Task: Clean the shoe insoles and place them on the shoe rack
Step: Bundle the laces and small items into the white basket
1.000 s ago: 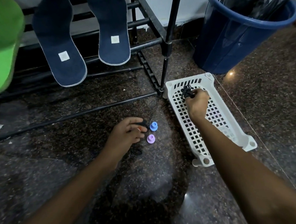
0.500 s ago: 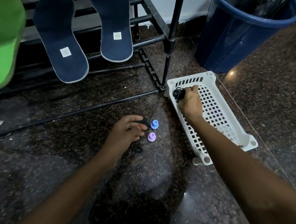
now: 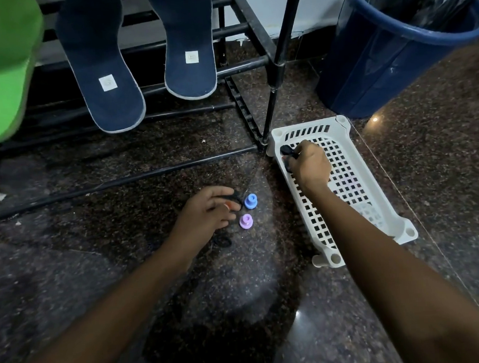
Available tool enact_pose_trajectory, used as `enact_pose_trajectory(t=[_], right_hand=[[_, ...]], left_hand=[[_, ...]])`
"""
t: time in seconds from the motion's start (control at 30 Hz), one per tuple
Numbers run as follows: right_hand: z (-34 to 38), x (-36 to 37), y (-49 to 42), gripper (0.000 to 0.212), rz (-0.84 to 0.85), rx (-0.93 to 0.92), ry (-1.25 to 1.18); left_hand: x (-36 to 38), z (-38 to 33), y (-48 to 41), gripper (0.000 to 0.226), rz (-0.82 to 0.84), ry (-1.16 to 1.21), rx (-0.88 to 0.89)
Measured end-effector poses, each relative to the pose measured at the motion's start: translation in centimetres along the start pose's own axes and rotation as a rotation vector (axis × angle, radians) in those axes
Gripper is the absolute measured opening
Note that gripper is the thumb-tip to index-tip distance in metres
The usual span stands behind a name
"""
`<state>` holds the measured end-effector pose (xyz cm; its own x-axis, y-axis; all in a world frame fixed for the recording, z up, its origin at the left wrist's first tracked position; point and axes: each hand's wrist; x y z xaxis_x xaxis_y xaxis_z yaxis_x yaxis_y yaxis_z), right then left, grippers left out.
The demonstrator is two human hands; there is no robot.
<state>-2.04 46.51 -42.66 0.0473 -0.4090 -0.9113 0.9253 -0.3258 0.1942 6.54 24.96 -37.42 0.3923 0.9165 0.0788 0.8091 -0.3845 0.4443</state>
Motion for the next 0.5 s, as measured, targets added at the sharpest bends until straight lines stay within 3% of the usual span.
enact_pose_trajectory(t=[0.27, 0.5], right_hand=[[-0.9, -2.2, -1.7, 0.020, 0.290, 0.107, -0.513], [-1.5, -2.9, -1.5, 0.024, 0.297, 0.067, -0.663]], left_hand=[[0.0, 0.2, -0.1, 0.025, 0.006, -0.004, 0.007], [0.3, 0.3, -0.2, 0.026, 0.003, -0.007, 0.007]])
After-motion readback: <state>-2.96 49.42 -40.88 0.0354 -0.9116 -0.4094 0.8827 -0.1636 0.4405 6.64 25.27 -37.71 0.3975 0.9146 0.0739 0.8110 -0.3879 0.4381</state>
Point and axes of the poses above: each hand's wrist, its own y-axis away from the middle knuckle, its own x-axis out of the palm, z = x × y, and after that the axes turned 11 degrees about z, right-handed
